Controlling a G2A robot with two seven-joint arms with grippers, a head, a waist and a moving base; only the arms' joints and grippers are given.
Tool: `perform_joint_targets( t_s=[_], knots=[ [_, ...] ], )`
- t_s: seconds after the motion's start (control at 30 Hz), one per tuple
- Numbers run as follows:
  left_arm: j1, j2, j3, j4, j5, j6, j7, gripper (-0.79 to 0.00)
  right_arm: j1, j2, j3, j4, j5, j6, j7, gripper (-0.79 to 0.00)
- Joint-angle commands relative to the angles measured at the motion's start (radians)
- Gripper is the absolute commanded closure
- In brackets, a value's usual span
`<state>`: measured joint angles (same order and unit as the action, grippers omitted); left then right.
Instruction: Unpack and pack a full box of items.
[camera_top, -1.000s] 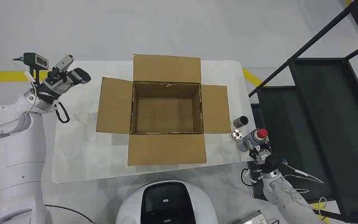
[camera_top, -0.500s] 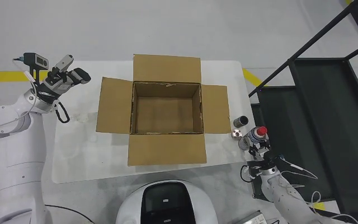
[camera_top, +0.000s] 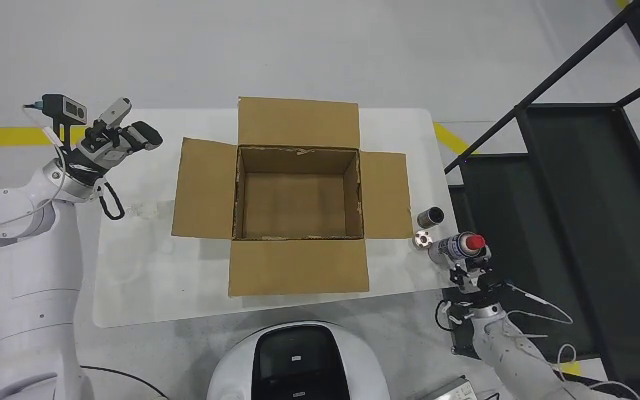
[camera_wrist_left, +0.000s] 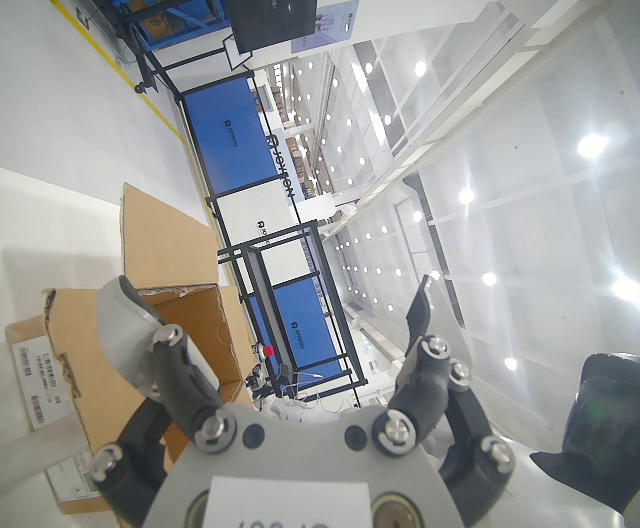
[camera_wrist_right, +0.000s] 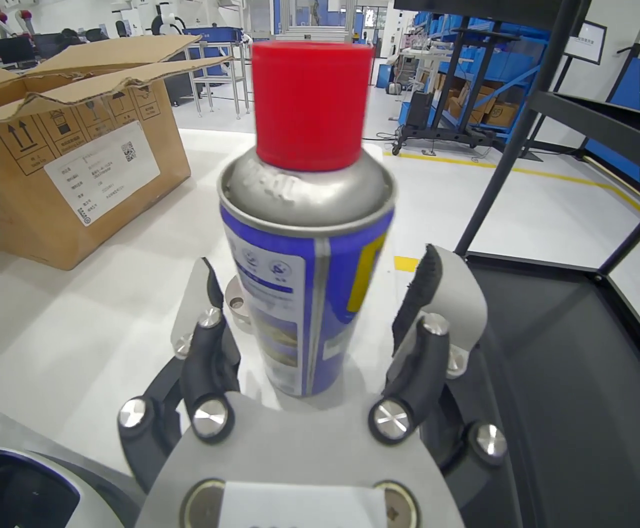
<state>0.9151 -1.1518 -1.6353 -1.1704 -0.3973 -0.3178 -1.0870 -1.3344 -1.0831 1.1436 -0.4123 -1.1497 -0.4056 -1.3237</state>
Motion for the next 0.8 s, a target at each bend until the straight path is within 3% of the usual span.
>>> perform_joint_targets(
  t_s=[0.0,0.13,0.3,0.47,0.77],
  knots=[
    [0.000,0.000,0.000,0.000,0.000,0.000,0.000,-0.785,-0.014,0.007,0.009,0.010,-0.005,-0.014,-0.014,-0.785],
    [0.000,0.000,0.000,0.000,0.000,0.000,0.000,-0.785,-0.051,0.027,0.021,0.021,-0.042,-0.020,-0.026,-0.785],
    [0.000,0.000,0.000,0.000,0.000,0.000,0.000,-0.785,-0.059,0.038,0.040,0.014,-0.034,-0.023,0.067,-0.785],
    [0.000,0.000,0.000,0.000,0.000,0.000,0.000,-0.785,-0.044,0.036,0.043,-0.028,-0.030,-0.016,0.194,-0.785],
    [0.000,0.000,0.000,0.000,0.000,0.000,0.000,-0.785,-0.027,0.019,0.050,-0.096,0.017,0.020,0.268,-0.785]
  ],
)
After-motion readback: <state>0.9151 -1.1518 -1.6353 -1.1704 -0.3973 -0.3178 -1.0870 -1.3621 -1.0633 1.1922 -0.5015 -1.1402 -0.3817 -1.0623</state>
